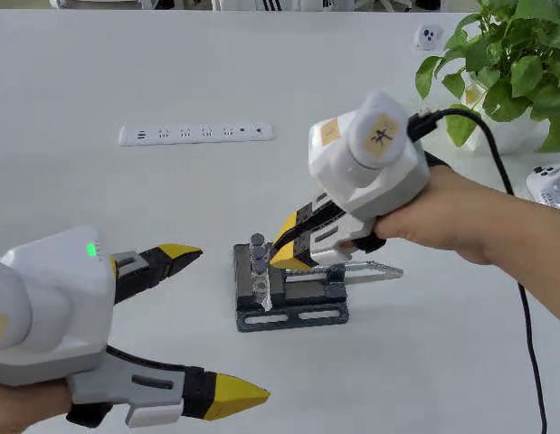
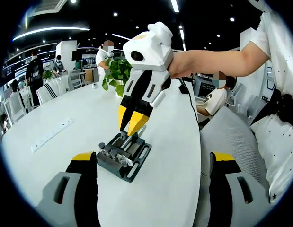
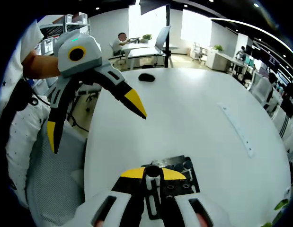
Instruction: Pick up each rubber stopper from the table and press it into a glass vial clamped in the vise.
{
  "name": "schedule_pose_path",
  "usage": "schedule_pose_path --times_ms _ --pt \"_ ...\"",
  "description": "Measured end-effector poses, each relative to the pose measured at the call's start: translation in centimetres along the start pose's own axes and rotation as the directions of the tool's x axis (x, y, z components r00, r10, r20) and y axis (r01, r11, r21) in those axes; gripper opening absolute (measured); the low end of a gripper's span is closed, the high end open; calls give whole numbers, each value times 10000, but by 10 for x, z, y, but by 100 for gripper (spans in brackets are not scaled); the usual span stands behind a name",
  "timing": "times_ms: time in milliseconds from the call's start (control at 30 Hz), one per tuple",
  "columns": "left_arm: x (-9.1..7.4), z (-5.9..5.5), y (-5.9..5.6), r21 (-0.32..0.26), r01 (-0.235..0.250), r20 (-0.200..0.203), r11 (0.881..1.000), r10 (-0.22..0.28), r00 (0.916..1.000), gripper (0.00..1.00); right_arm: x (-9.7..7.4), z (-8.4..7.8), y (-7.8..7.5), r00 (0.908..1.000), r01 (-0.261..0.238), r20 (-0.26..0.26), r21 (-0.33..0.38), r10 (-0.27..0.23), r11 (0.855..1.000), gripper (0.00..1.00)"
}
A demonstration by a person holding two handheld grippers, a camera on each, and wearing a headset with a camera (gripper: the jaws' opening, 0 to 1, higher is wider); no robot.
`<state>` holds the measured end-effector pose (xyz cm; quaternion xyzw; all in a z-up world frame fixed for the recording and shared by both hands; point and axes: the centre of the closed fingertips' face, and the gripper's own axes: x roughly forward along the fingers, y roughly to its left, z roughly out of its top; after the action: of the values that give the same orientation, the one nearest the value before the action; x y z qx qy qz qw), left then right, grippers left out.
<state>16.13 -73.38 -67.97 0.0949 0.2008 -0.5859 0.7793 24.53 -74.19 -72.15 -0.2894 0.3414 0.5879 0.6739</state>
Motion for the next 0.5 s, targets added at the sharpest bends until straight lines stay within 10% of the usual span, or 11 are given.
schedule_pose_path --times_ms 500 --pt "-4 -4 2 85 -20 -59 10000 21 10000 99 40 -21 -6 9771 -668 -2071 -856 479 9941 6"
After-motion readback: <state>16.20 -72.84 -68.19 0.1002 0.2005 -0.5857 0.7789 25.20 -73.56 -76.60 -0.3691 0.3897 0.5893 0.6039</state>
